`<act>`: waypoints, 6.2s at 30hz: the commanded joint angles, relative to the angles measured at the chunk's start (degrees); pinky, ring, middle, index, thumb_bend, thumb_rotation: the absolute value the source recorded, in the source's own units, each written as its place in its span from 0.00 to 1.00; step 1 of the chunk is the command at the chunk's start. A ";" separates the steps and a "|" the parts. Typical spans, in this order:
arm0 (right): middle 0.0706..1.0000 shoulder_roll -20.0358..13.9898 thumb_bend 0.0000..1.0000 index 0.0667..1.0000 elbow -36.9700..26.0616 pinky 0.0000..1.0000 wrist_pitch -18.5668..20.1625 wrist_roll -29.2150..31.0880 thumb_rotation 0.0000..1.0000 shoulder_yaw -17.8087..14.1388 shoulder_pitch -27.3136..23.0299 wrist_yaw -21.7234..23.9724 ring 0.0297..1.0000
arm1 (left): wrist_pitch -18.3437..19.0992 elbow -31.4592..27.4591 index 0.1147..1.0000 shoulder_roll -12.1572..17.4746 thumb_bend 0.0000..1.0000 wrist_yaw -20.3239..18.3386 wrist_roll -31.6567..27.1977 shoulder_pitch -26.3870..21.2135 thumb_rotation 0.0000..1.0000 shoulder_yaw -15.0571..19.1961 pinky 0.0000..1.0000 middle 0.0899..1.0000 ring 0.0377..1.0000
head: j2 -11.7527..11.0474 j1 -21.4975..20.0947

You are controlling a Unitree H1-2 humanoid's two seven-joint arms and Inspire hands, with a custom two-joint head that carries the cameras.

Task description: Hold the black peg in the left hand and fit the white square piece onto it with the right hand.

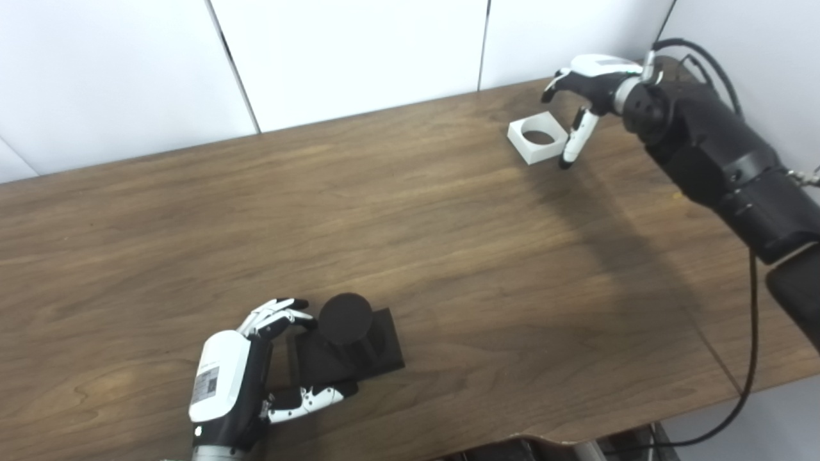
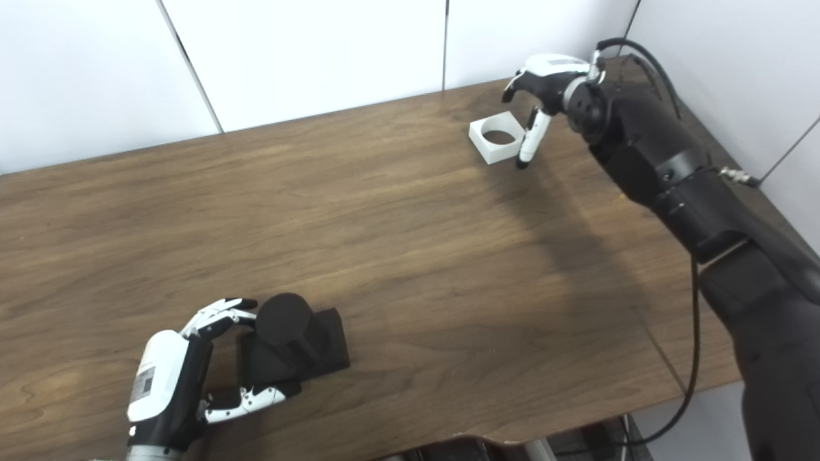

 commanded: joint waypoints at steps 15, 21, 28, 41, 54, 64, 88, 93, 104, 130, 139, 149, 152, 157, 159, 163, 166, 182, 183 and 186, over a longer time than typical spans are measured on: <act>0.99 1.54 0.98 0.83 2.09 1.00 -6.09 -1.56 0.16 -1.53 -4.04 -7.05 1.00 | 0.37 -1.06 0.42 -0.30 0.52 -0.29 0.78 1.13 0.04 -0.66 0.71 0.75 0.82 | -0.75 1.53; 0.98 1.41 0.96 0.82 2.35 1.00 -6.26 -2.10 0.17 -1.48 -4.05 -7.16 1.00 | 0.19 -1.32 0.42 -0.56 0.52 -0.02 0.84 1.45 0.04 -0.81 0.72 0.75 0.82 | -0.73 1.78; 0.96 1.17 0.97 0.78 2.49 1.00 -6.09 -3.14 0.15 -1.58 -3.88 -7.49 1.00 | 0.11 -1.12 0.42 -0.75 0.52 0.04 0.94 1.36 0.04 -0.83 0.72 0.75 0.82 | -0.59 1.92; 0.94 -0.97 0.95 0.73 2.53 1.00 -8.24 -2.96 0.15 -2.37 -3.59 -7.67 1.00 | 0.43 -1.58 0.42 -0.80 0.52 -0.55 0.78 1.36 0.04 -0.85 0.72 0.75 0.83 | -0.50 1.93; 0.93 -0.33 0.94 0.70 2.20 1.00 -8.25 -2.79 0.15 -2.77 -2.75 -8.43 1.00 | 1.63 -2.16 0.42 -0.51 0.52 -1.14 1.47 1.25 0.04 -1.33 0.72 0.76 0.83 | -0.18 1.97; 0.93 0.03 0.94 0.70 1.63 1.00 -7.70 -3.41 0.14 -2.19 -2.33 -7.95 1.00 | 2.70 -2.44 0.42 -0.24 0.52 -2.55 2.52 1.26 0.04 -1.55 0.73 0.77 0.84 | -0.23 2.05; 0.93 -0.01 0.92 0.71 0.78 1.00 -9.10 -2.07 0.16 -2.43 -0.72 -7.53 1.00 | 10.26 -3.70 0.42 -0.83 0.51 -8.80 9.86 1.20 0.05 -2.34 0.77 0.76 0.84 | 0.15 3.24; 0.93 0.28 0.92 0.71 0.43 1.00 -8.79 -2.09 0.15 -2.46 -0.60 -7.53 1.00 | 9.62 -2.64 0.42 -0.77 0.52 -7.97 9.62 0.63 0.05 -2.39 0.78 0.75 0.83 | 0.28 3.76; 0.93 0.77 0.91 0.71 0.14 1.00 -8.84 -2.59 0.16 -2.21 -0.15 -7.65 1.00 | 9.42 -1.44 0.42 -0.09 0.51 -7.32 9.51 0.28 0.05 -1.95 0.79 0.75 0.83 | 0.45 3.68; 0.90 -0.58 0.90 0.68 1.01 1.00 -10.56 -4.08 0.14 -2.28 -0.34 -7.87 1.00 | 10.04 -2.92 0.42 -0.60 0.51 -8.00 9.89 0.53 0.05 -2.07 0.78 0.76 0.84 | 0.86 3.94; 0.90 -0.59 0.90 0.68 1.53 1.00 -11.22 -4.47 0.14 -2.20 -0.70 -8.09 1.00 | 10.02 -3.10 0.42 -0.61 0.51 -8.09 9.68 0.58 0.05 -2.02 0.77 0.76 0.84 | 0.92 3.87; 0.90 -0.78 0.89 0.69 1.30 1.00 -11.40 -4.96 0.12 -2.19 -0.65 -7.76 1.00 | 10.12 -3.30 0.42 -0.78 0.51 -8.15 9.62 0.61 0.05 -1.94 0.77 0.76 0.84 | 0.95 3.59; 0.89 -0.77 0.88 0.69 1.03 1.00 -11.72 -5.30 0.11 -1.61 -0.59 -7.22 1.00 | 10.00 -3.43 0.42 -0.86 0.51 -8.09 9.66 0.66 0.05 -2.03 0.77 0.76 0.84 | 1.01 3.71; 0.82 -0.50 0.60 0.49 1.90 0.89 -14.83 -5.78 0.13 -0.93 -0.26 -9.60 0.92 | 10.22 -3.57 0.42 -1.23 0.51 -8.02 9.93 0.74 0.05 -2.17 0.77 0.75 0.84 | 0.98 4.10; 0.78 -0.38 0.54 0.46 2.35 0.85 -16.45 -6.15 0.13 -0.80 0.01 -10.82 0.88 | 10.26 -3.62 0.42 -1.31 0.51 -8.02 9.99 0.74 0.05 -2.19 0.77 0.76 0.84 | 0.98 4.17; 0.75 -0.06 0.53 0.45 3.53 0.82 -18.89 -7.00 0.13 -0.44 0.31 -12.88 0.85 | 10.20 -3.61 0.42 -1.47 0.51 -7.80 9.91 0.66 0.05 -2.16 0.77 0.76 0.84 | 0.89 4.39; 0.75 0.15 0.52 0.45 3.98 0.81 -19.56 -7.35 0.13 -0.43 0.42 -13.34 0.85 | 9.96 -3.44 0.42 -1.52 0.51 -7.53 9.92 0.57 0.05 -2.26 0.77 0.75 0.84 | 0.81 4.58; 0.76 -1.80 0.52 0.45 -8.77 0.88 -19.51 -5.69 0.13 -2.60 2.31 -8.41 0.88 | 10.36 -1.39 0.42 -3.11 0.51 -6.08 10.86 -0.29 0.05 -3.10 0.77 0.75 0.84 | -1.86 9.04; 0.76 -2.00 0.52 0.45 -11.82 0.90 -18.77 -5.25 0.13 -3.06 2.59 -6.56 0.88 | 10.31 -1.07 0.42 -3.27 0.51 -5.83 11.05 -0.39 0.05 -3.32 0.77 0.75 0.84 | -2.66 10.17; 0.77 -1.94 0.52 0.45 -19.61 0.93 -16.88 -4.98 0.13 -4.51 3.99 -2.46 0.89 | 10.09 0.08 0.42 -3.59 0.51 -4.78 11.85 -0.37 0.05 -4.14 0.79 0.75 0.84 | -4.64 12.76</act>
